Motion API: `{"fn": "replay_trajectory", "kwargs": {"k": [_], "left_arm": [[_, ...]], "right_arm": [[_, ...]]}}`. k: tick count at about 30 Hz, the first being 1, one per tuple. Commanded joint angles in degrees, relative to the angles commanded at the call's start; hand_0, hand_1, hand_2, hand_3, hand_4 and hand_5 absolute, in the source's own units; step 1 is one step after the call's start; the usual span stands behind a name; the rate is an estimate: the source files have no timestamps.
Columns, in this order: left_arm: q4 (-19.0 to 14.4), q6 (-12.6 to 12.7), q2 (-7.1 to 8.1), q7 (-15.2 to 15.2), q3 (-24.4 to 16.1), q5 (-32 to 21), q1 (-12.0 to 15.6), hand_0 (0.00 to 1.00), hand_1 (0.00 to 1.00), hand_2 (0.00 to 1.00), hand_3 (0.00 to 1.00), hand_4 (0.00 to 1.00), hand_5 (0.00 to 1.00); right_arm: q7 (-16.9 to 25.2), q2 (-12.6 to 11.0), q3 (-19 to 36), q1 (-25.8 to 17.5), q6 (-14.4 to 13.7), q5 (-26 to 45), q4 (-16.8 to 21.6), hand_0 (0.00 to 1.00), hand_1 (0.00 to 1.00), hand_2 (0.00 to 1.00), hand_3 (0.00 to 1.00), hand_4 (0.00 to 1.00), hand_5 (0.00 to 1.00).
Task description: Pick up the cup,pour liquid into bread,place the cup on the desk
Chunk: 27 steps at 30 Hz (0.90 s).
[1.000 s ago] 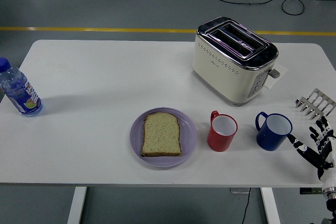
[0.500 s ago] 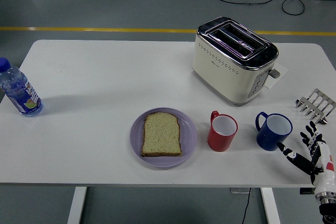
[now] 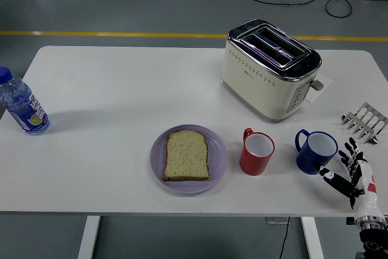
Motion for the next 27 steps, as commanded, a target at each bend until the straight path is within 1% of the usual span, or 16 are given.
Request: {"fn": "replay_trajectory", "kwargs": {"k": [6, 14, 24, 27], "left_arm": [[-0.02, -0.02, -0.02, 0.01, 0.05, -0.03, 0.0, 0.651, 0.617, 0.607, 0.525, 0.307, 0.731], [-0.04, -0.02, 0.0, 0.01, -0.55, 0.13, -0.22, 0.651, 0.617, 0.607, 0.526, 0.306, 0.728], [-0.06, 0.01, -0.1, -0.01, -0.36, 0.04, 0.06, 0.651, 0.617, 0.608, 0.525, 0.306, 0.728], [-0.11, -0.01, -0.14, -0.01, -0.17, 0.02, 0.07, 0.651, 0.617, 0.608, 0.525, 0.306, 0.728]], "right_arm": [[-0.17, 0.52, -0.88, 1.71, 0.04, -0.09, -1.56, 0.96, 0.9, 0.979, 0.998, 0.993, 0.146], [-0.74, 1.2, -1.6, 4.69, -0.12, -1.38, -4.82, 0.967, 0.906, 0.981, 0.998, 0.993, 0.145], [-0.44, 1.46, -2.15, 7.19, -0.66, -1.07, -7.16, 0.97, 0.903, 0.976, 0.998, 0.993, 0.146], [0.0, 1.65, -2.07, 7.79, -0.88, 0.19, -8.31, 0.97, 0.903, 0.976, 0.998, 0.993, 0.146]]}}
